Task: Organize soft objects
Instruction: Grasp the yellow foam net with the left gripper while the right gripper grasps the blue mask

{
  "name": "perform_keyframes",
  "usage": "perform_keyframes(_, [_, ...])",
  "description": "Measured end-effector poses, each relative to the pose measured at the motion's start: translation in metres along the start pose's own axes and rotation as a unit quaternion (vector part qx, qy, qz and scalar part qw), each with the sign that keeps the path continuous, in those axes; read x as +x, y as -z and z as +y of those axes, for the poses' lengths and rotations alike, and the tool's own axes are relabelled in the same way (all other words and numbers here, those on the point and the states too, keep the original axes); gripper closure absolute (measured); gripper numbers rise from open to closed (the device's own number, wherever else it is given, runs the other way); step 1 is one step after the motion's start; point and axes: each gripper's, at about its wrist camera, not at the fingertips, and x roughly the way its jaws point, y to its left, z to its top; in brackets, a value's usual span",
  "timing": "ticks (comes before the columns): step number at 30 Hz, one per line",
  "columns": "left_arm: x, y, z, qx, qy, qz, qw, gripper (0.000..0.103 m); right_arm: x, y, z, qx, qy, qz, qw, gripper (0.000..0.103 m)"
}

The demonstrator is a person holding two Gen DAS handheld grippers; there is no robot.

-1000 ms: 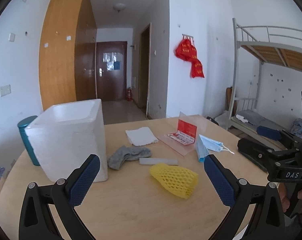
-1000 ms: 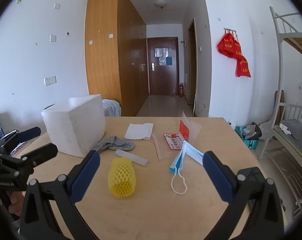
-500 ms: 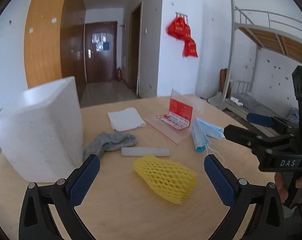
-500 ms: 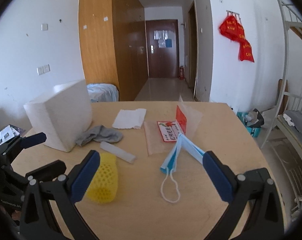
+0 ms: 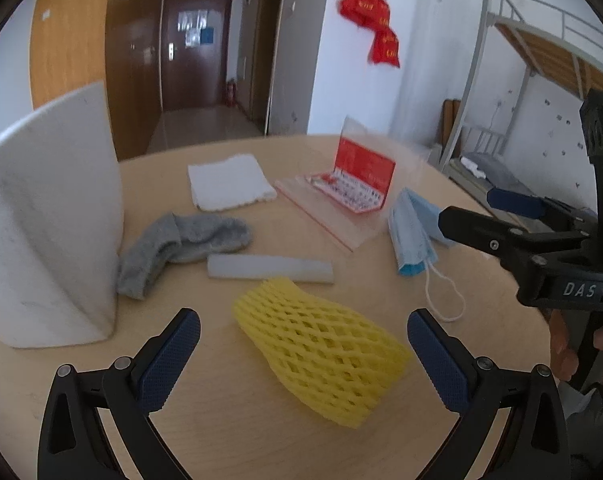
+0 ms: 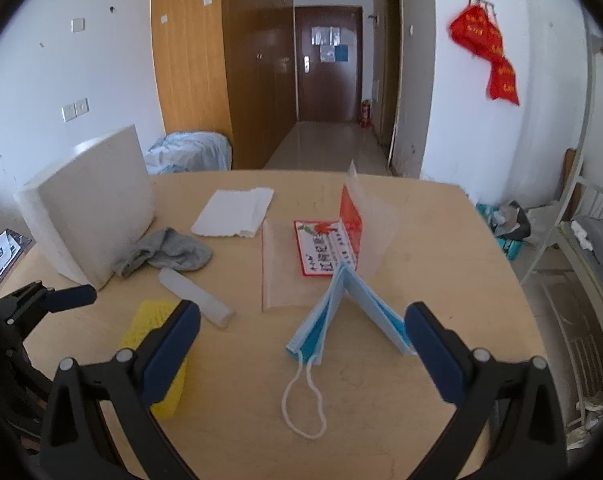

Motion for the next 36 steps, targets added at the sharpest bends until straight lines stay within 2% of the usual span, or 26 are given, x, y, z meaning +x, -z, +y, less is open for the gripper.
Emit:
perform_keyframes(15, [0.04, 0.003, 0.005, -0.017, -0.007, 0.064, 0.9978, 0.008, 0.035, -0.001, -0.033, 0.026, -0.007, 0.053, 0.998, 0.0])
perform_keyframes(18, [0.046, 0.004, 0.009, -0.024, -0.003, 0.078, 0.9966, 0.02, 0.036, 0.001, -0.032, 0.029, -0.014, 0.056, 0.998, 0.0])
perform_keyframes(21, [0.051, 0.006, 0.012, -0.03, -0.002, 0.092, 0.9953, 0.037, 0.037, 0.0, -0.031, 0.025, -0.015, 0.054, 0.998, 0.0])
perform_keyframes(24, [0.049, 0.006, 0.011, -0.024, -0.004, 0.089, 0.9957, 0.053, 0.04, 0.0, -0.031, 0.021, -0.016, 0.058, 0.998, 0.0])
perform_keyframes(26, [0.048, 0.006, 0.012, -0.025, -0.004, 0.087, 0.9959, 0.069, 0.045, -0.001, -0.03, 0.018, -0.013, 0.062, 0.998, 0.0])
perform_keyframes(27, [0.047, 0.006, 0.012, -0.024, -0.004, 0.087, 0.9959, 0.072, 0.048, -0.001, -0.03, 0.016, -0.01, 0.065, 0.998, 0.0])
perform_keyframes(29, [0.044, 0.005, 0.012, -0.025, 0.002, 0.082, 0.9964, 0.082, 0.052, -0.002, -0.029, 0.013, -0.007, 0.069, 0.997, 0.0])
perform_keyframes(33, [0.04, 0.005, 0.012, -0.023, 0.009, 0.077, 0.9968, 0.085, 0.057, -0.003, -0.027, 0.004, 0.0, 0.072, 0.997, 0.001])
perform_keyframes(36, [0.037, 0.006, 0.012, -0.022, 0.011, 0.073, 0.997, 0.085, 0.063, -0.002, -0.027, -0.001, 0.0, 0.084, 0.996, 0.013])
